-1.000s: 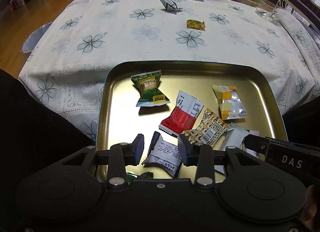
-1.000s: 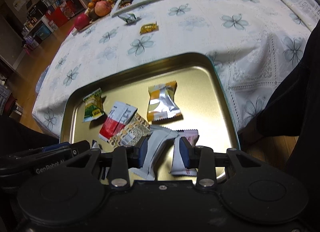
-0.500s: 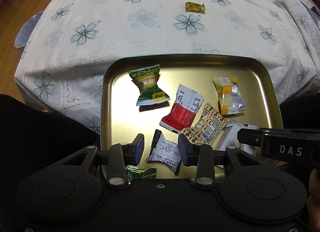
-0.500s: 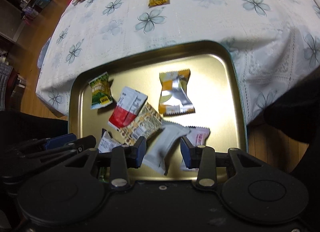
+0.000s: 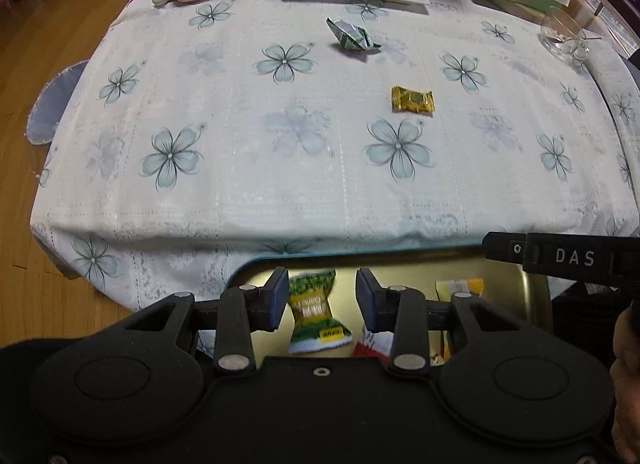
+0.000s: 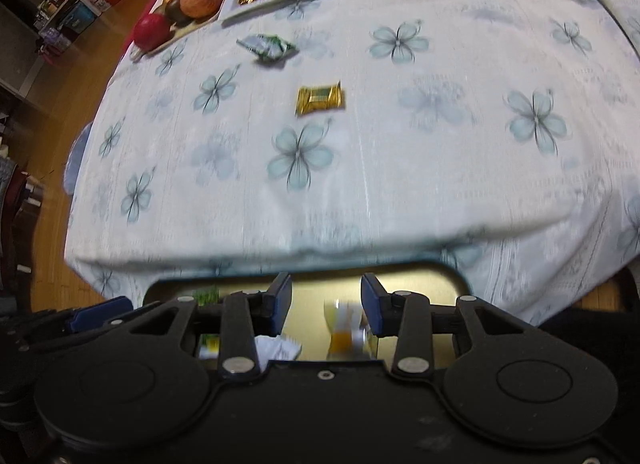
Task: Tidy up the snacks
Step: 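Move both open tools from the tray toward the candies on the cloth, then grasp the gold-wrapped candy with the right gripper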
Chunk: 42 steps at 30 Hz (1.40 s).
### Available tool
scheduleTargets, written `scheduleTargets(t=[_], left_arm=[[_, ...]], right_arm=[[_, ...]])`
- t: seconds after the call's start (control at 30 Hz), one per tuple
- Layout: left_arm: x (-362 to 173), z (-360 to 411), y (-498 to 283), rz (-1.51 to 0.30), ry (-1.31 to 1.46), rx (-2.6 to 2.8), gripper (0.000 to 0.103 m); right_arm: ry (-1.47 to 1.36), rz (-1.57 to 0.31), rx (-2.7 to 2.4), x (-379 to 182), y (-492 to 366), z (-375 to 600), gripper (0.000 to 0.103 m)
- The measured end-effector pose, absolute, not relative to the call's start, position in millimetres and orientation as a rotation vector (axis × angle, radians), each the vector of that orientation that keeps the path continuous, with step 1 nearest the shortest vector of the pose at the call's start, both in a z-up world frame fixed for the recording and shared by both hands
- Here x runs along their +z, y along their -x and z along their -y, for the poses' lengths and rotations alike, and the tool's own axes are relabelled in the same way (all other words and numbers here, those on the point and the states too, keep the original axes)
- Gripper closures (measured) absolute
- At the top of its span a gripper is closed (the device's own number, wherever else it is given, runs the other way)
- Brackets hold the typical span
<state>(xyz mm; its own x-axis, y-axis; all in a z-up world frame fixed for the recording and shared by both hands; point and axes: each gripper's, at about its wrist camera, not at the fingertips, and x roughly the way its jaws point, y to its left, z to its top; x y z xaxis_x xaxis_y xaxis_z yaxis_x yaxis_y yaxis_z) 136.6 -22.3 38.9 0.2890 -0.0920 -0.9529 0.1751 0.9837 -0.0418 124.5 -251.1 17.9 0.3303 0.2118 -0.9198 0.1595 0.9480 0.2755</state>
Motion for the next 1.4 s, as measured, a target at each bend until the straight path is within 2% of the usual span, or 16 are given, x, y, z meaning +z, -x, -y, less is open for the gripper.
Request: scheduleTargets(t=[0.33, 0.6, 0.8, 1.2, 1.33, 1.4], left_arm=[[31, 32, -214, -1.253, -0.061, -0.143, 0.056], [15, 32, -265, -1.240, -0.070, -0.089, 0.056], [3, 22, -280, -1.288, 0.000, -0.064, 0.056], [6, 21, -287, -1.287, 0.036, -0.061, 0.056], [4, 19, -288, -1.301, 0.061, -0.066, 0.056], [3, 18, -288, -1.305, 0.069, -0.063, 0.056]], right_arm=[[-0.354, -1.233, -0.025, 11, -224, 258, 0.062], [-0.411, -1.224, -0.070, -11, -292, 265, 0.057], [-0.458, -1.264, -0.107, -40, -317, 263, 0.055], [-0.360, -1.295, -0.162, -66, -339, 236, 0.051], [-0.322, -1.281, -0.169, -66, -340, 229, 0.055], [-0.314, -1.283, -0.165, -66, -340, 228, 0.066]])
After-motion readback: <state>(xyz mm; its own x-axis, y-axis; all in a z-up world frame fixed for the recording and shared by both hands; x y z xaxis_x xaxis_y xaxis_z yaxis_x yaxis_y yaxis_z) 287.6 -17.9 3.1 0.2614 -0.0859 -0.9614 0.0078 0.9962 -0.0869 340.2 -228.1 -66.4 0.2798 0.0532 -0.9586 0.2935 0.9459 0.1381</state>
